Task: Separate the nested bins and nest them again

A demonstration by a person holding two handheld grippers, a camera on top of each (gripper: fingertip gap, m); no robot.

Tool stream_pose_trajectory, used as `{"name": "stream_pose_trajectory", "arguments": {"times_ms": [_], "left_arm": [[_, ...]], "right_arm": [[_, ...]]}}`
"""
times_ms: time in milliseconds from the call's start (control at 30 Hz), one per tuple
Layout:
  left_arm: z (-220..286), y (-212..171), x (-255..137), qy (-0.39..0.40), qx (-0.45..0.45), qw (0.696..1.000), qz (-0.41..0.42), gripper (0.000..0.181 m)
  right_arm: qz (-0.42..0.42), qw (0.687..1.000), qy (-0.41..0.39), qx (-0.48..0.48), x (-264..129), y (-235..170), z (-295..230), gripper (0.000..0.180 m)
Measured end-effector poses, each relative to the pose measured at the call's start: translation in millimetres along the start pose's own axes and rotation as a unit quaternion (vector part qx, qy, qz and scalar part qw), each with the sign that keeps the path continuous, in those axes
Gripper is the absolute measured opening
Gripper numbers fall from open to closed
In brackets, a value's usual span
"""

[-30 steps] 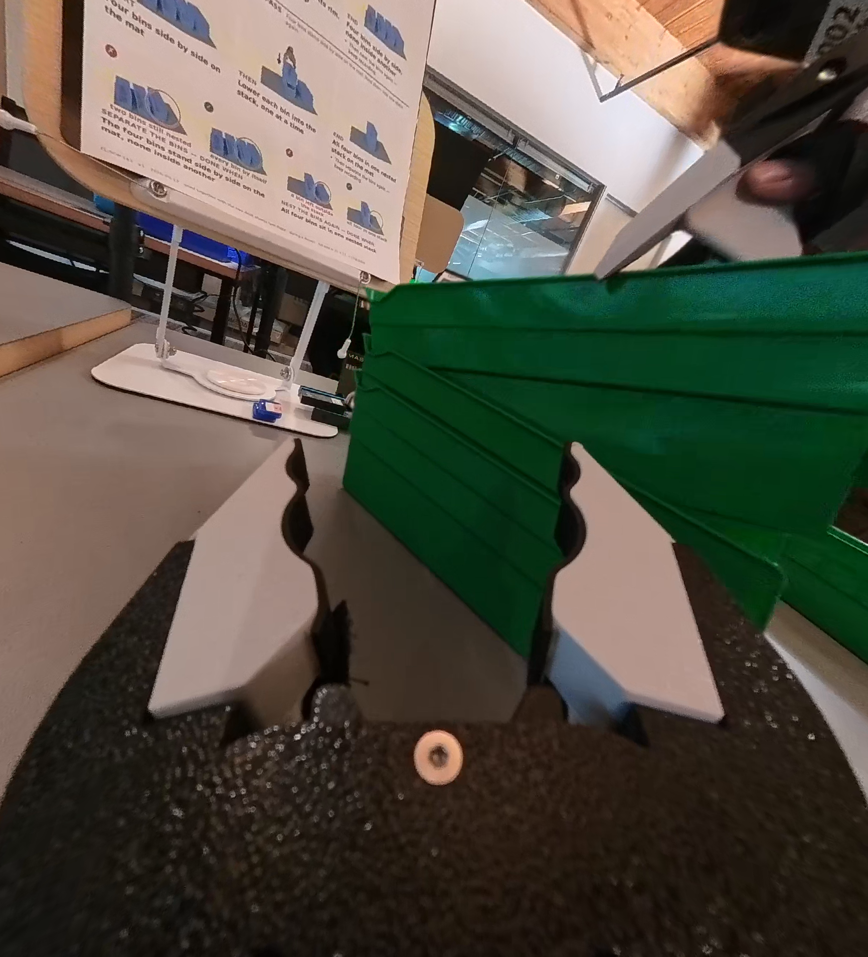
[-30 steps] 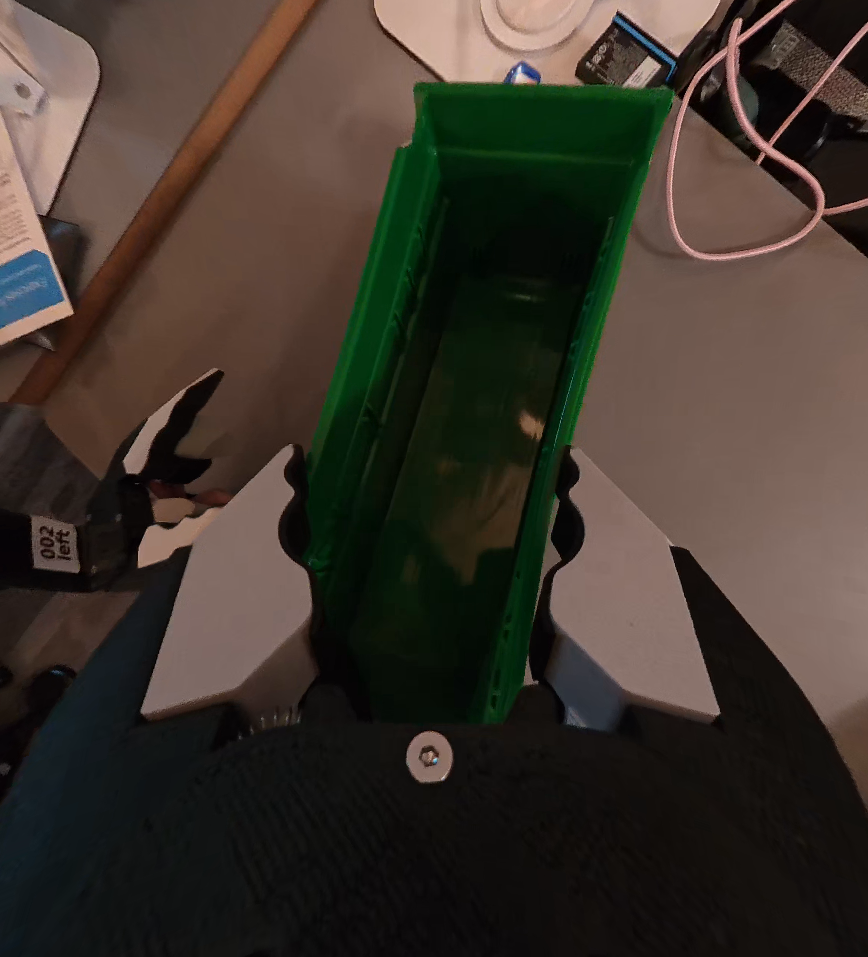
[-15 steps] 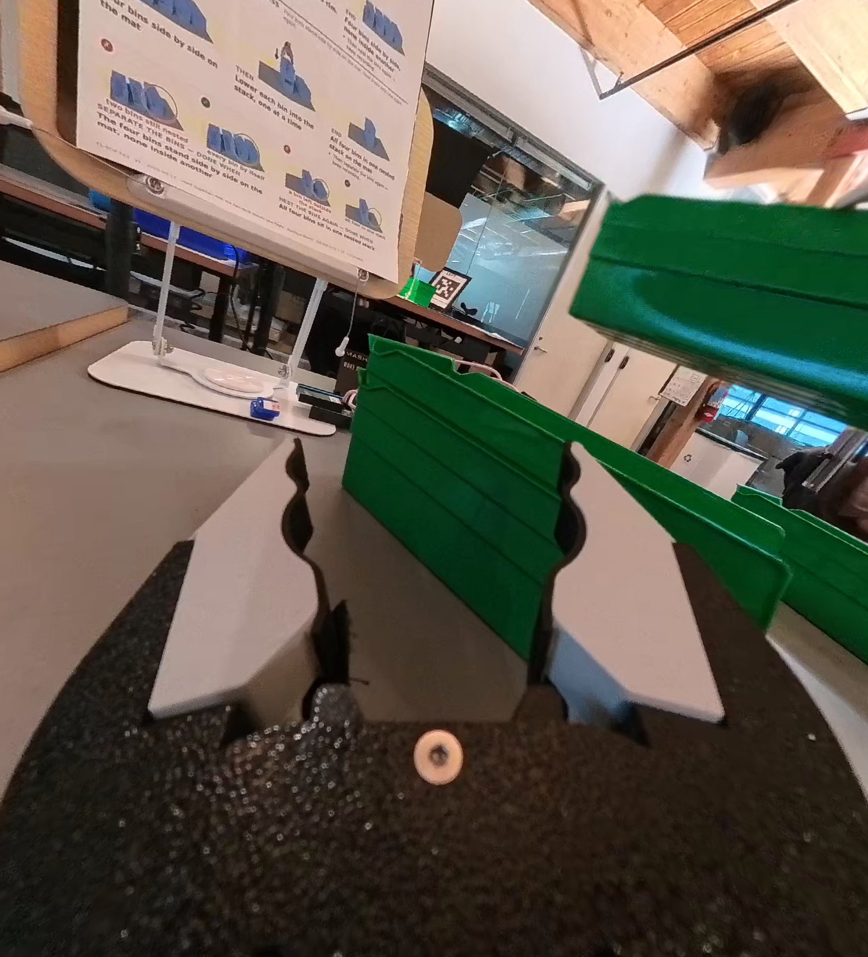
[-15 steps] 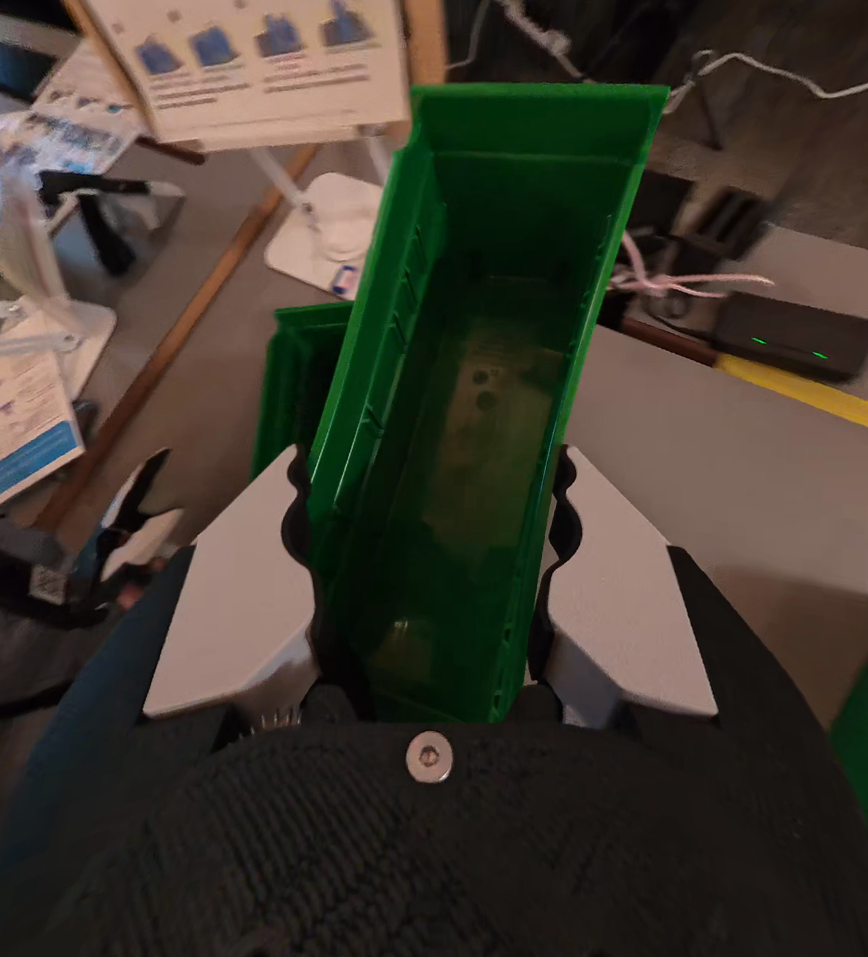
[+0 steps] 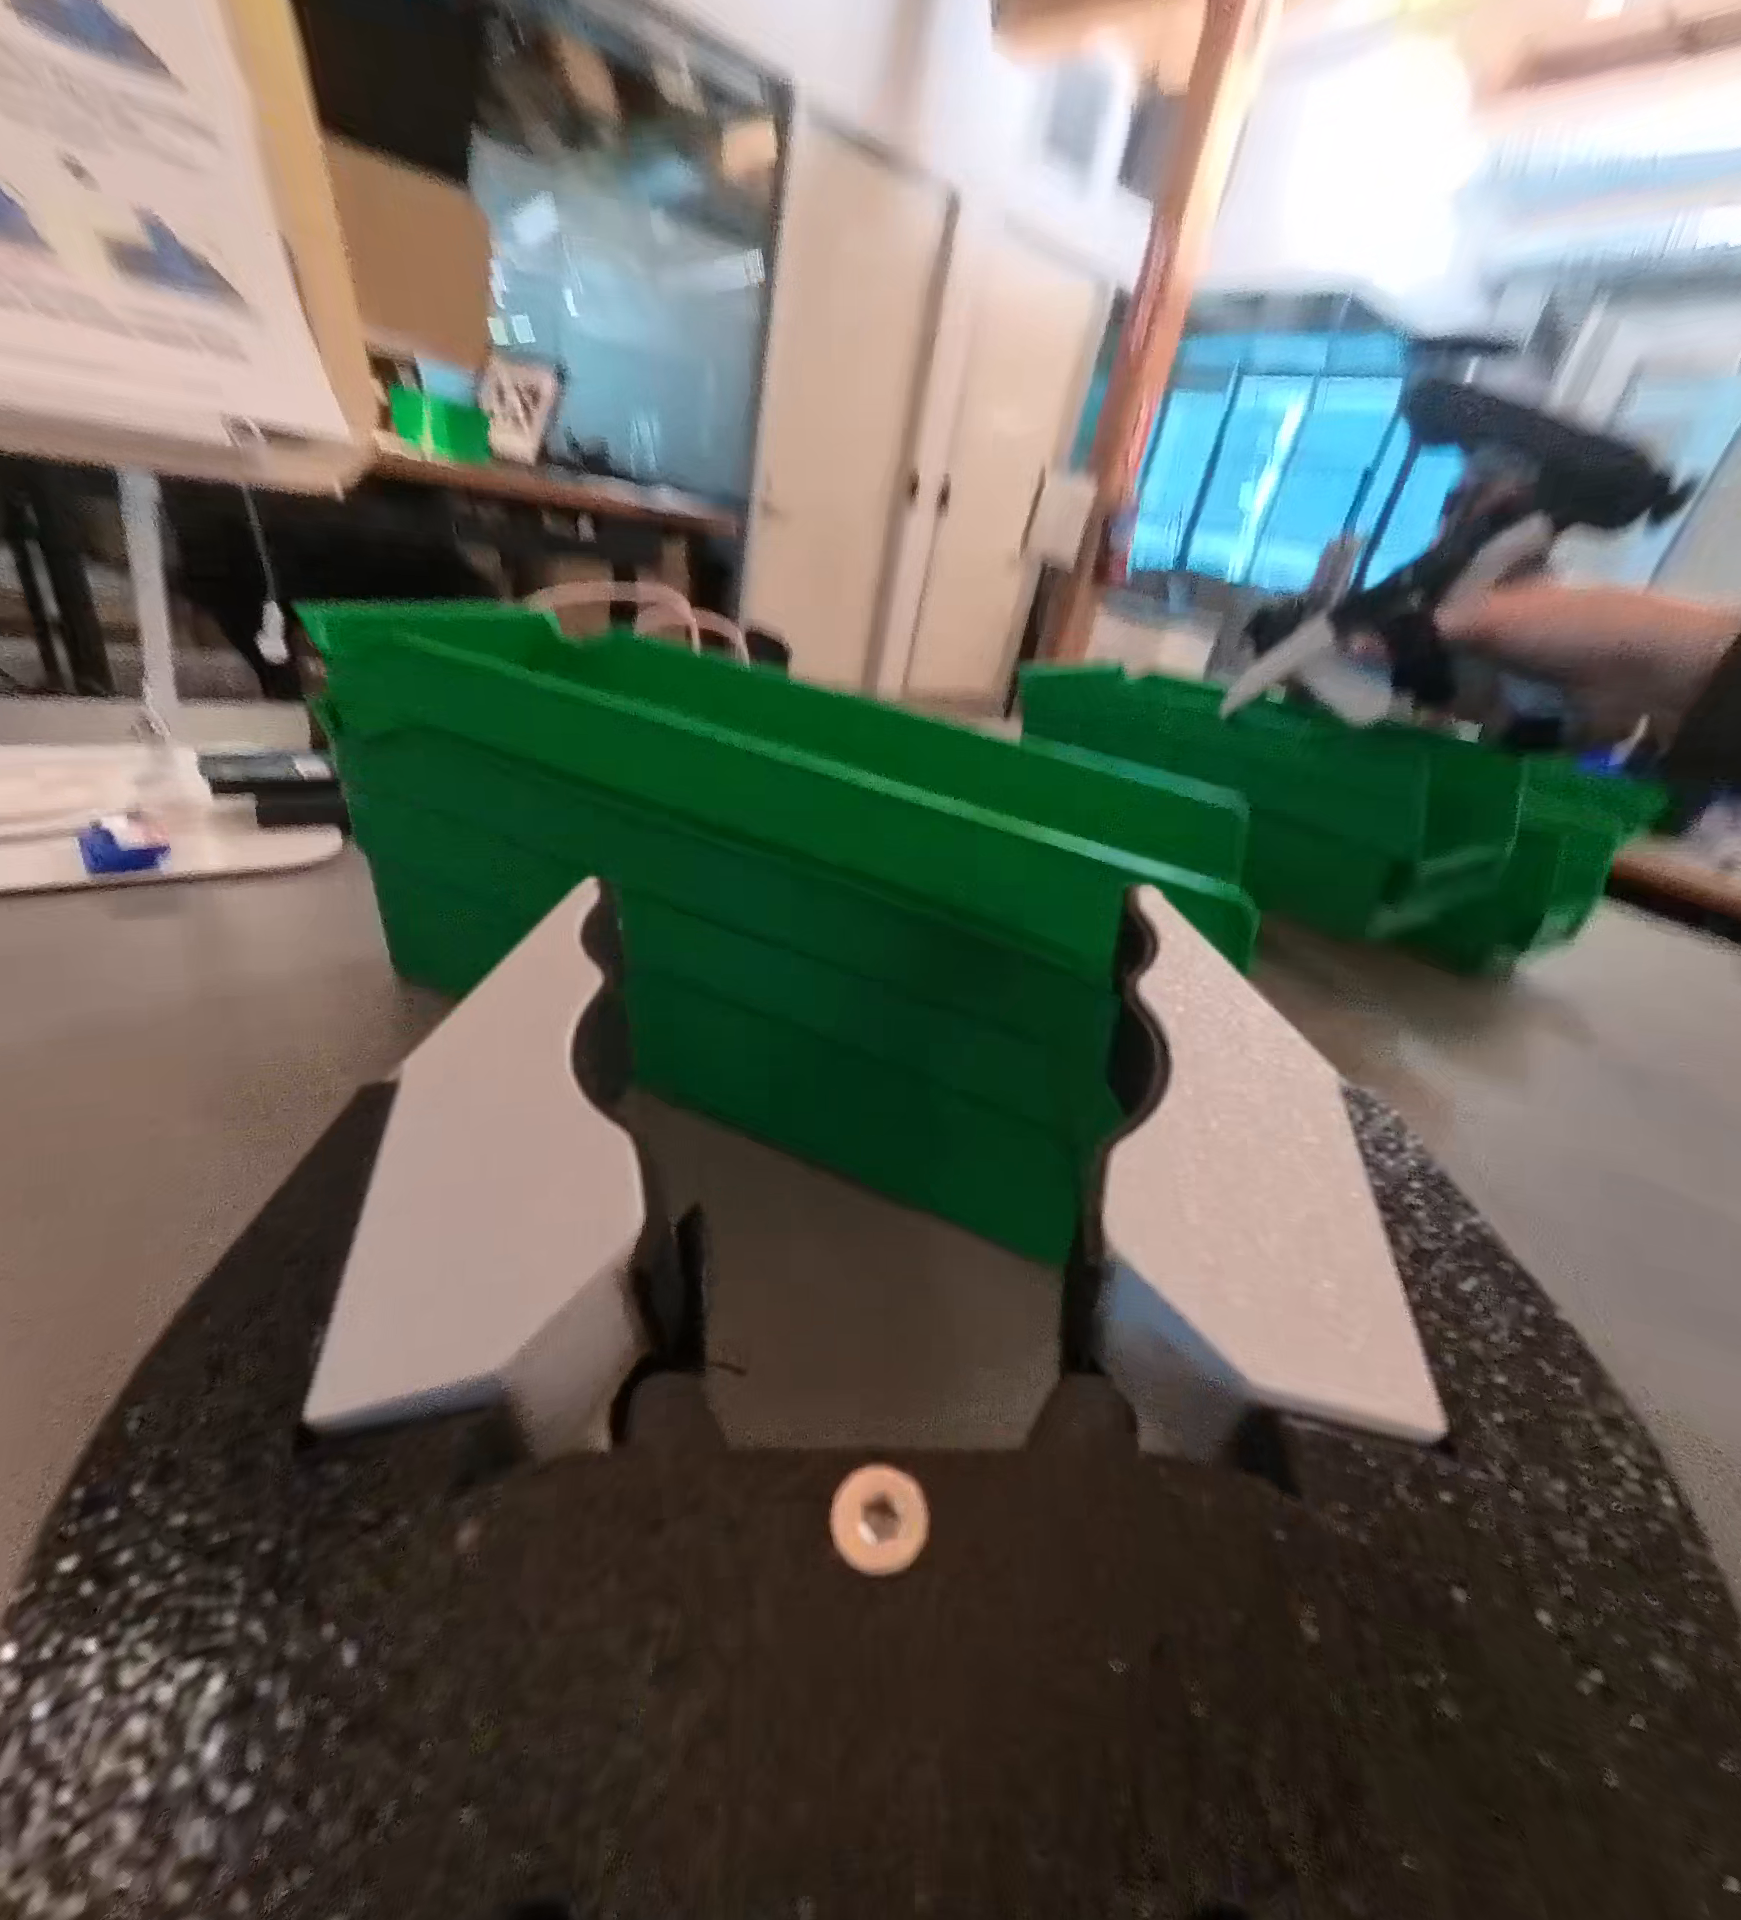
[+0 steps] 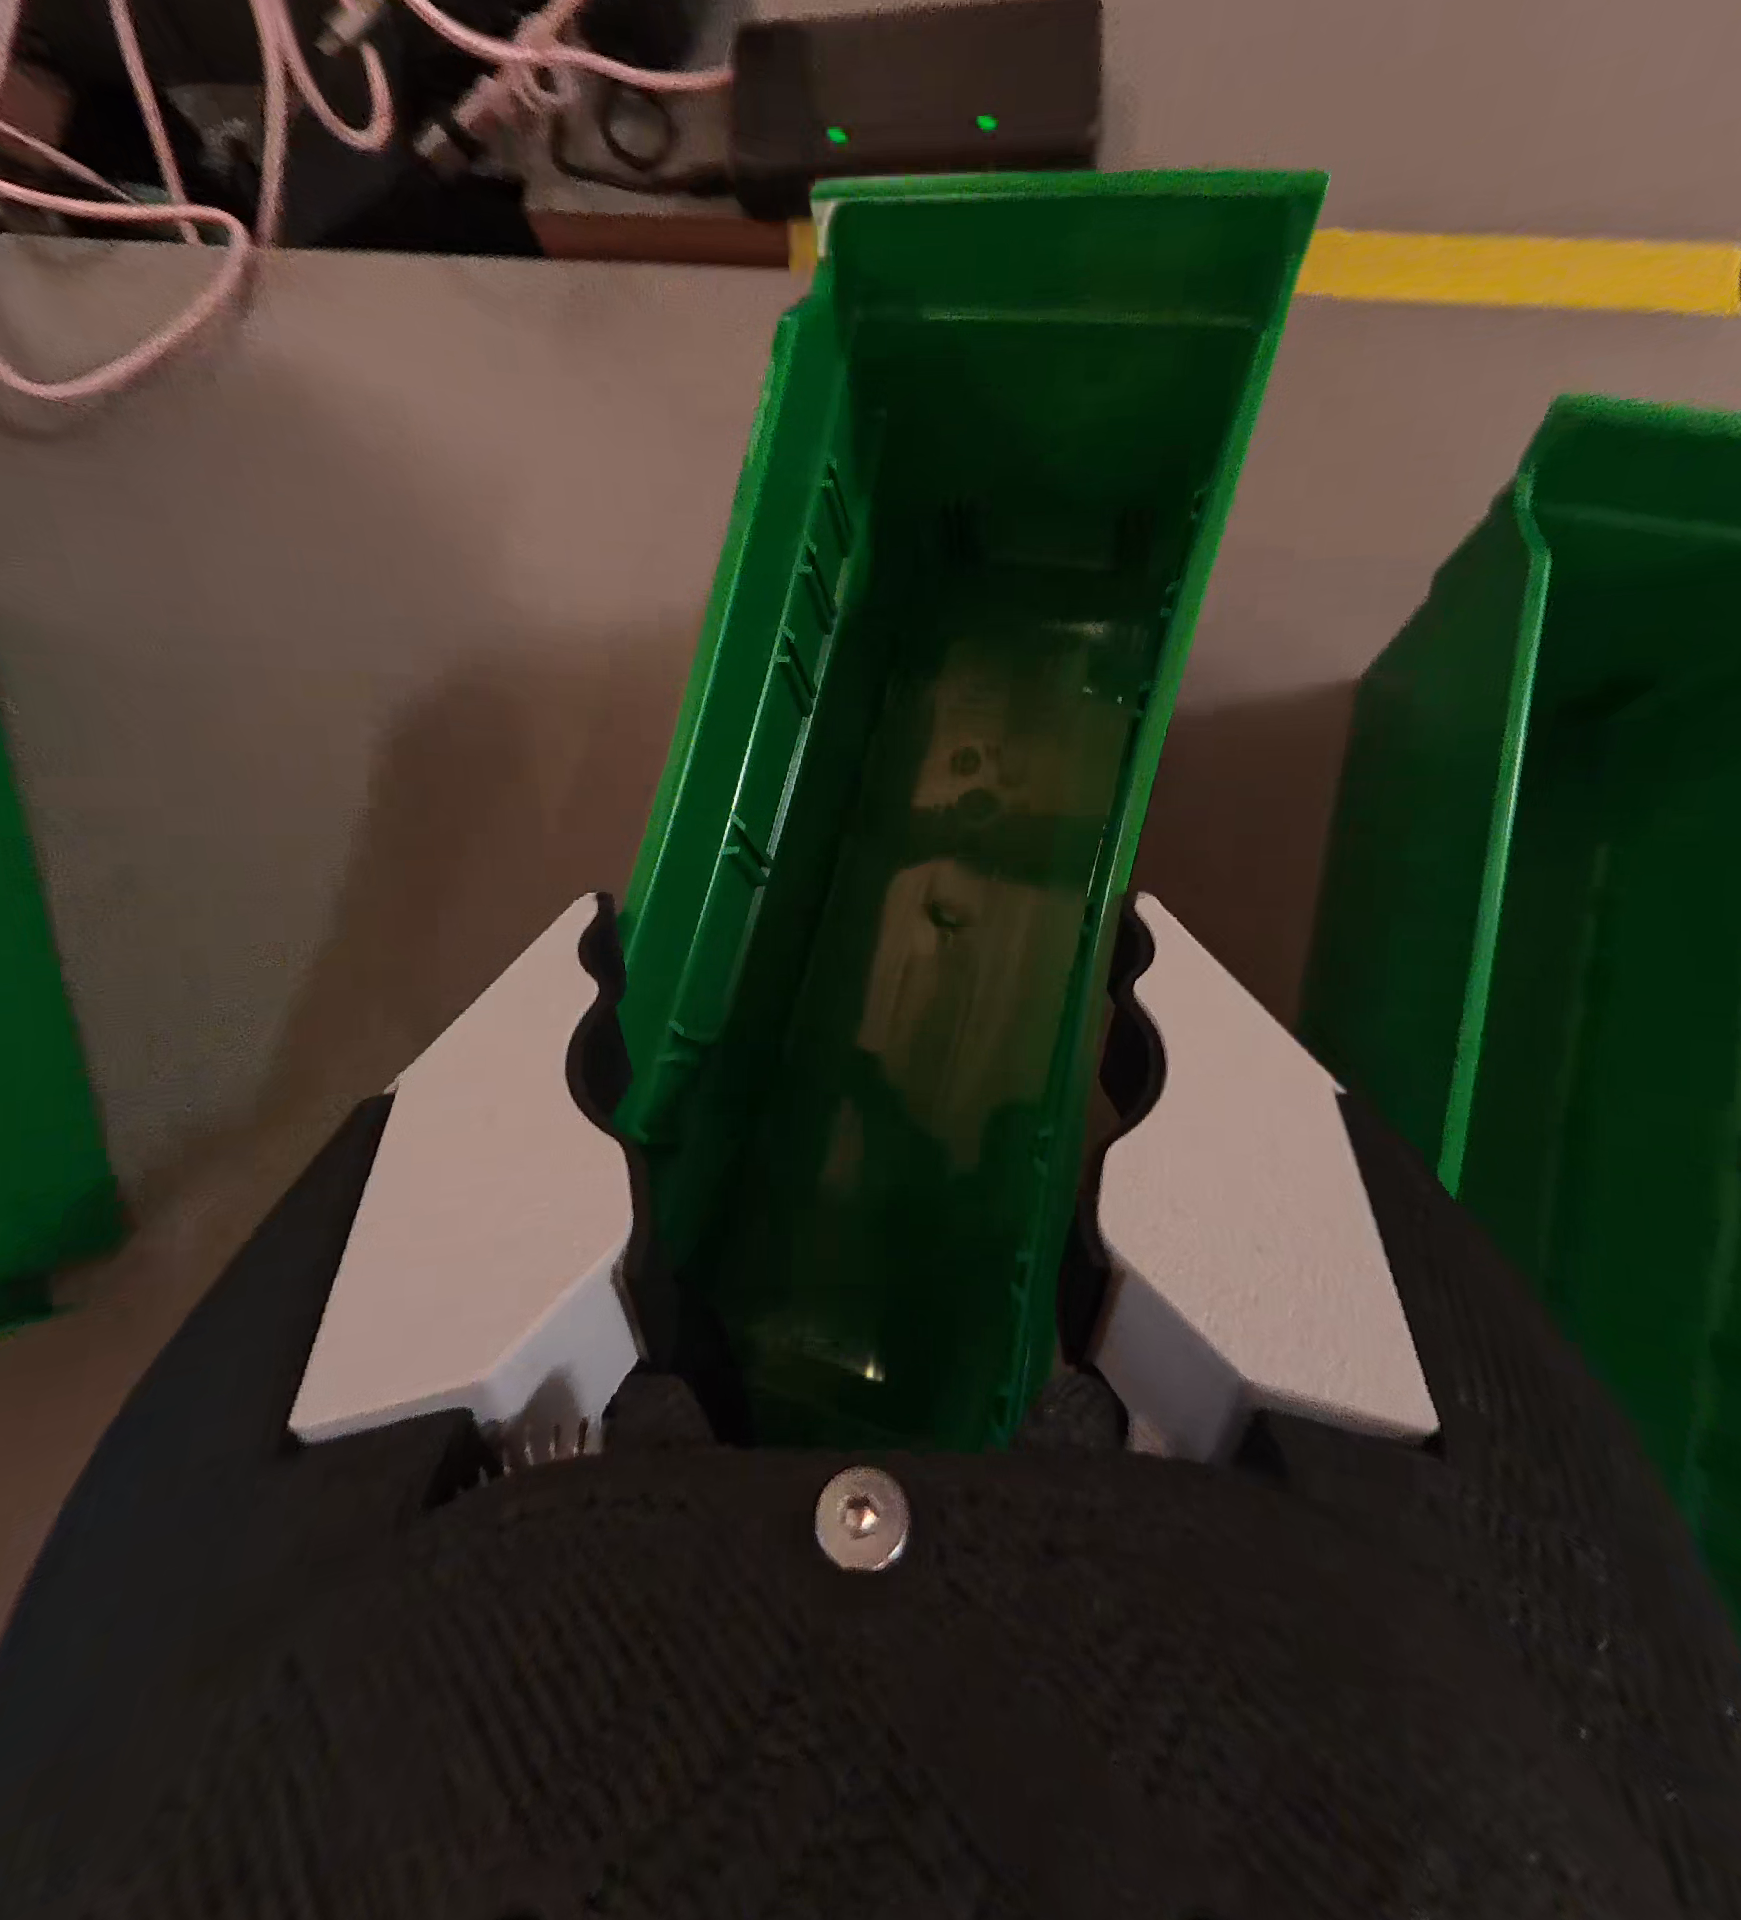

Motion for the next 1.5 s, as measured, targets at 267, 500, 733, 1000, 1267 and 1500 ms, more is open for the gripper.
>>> {"name": "stream_pose_trajectory", "arguments": {"times_ms": [267, 500, 733, 1000, 1267, 1500], "left_arm": [[13.2, -0.4, -7.7, -0.001, 0.019, 0.99, -0.138, 0.104], [43.0, 22.6, -15.7, -0.028, 0.074, 0.989, -0.121, 0.105], [60.9, 31.8, -15.4, -0.038, 0.111, 0.987, -0.11, 0.101], [52.7, 35.8, -24.8, -0.037, 0.093, 0.991, -0.089, 0.103], [50.6, 33.6, -24.3, -0.042, 0.085, 0.991, -0.091, 0.104], [46.4, 27.7, -22.2, -0.037, 0.089, 0.99, -0.104, 0.101]], "right_arm": [[-0.014, 0.999, -0.002, 0.032, 20.0, -21.2, 15.7, 0.108], [0.098, 0.995, -0.012, -0.036, -26.2, 21.4, -28.6, 0.136], [0.043, 0.959, 0.219, -0.177, -28.9, 41.7, -219.6, 0.144], [-0.078, 0.941, 0.199, -0.264, 19.2, 38.7, -334.5, 0.16], [-0.178, 0.945, 0.143, -0.232, 56.1, 39.0, -340.3, 0.118], [-0.122, 0.952, 0.144, -0.242, 44.0, 60.2, -353.9, 0.095]]}}
Point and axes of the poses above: each gripper's, where its closed fingertips meet, x out along the fingers, y out of its top, z = x × y across the jaws, the point moved 7 cm from there along -x, back along the fingers, and after that the axes turned 6 degrees about -x, right-handed, at the moved point
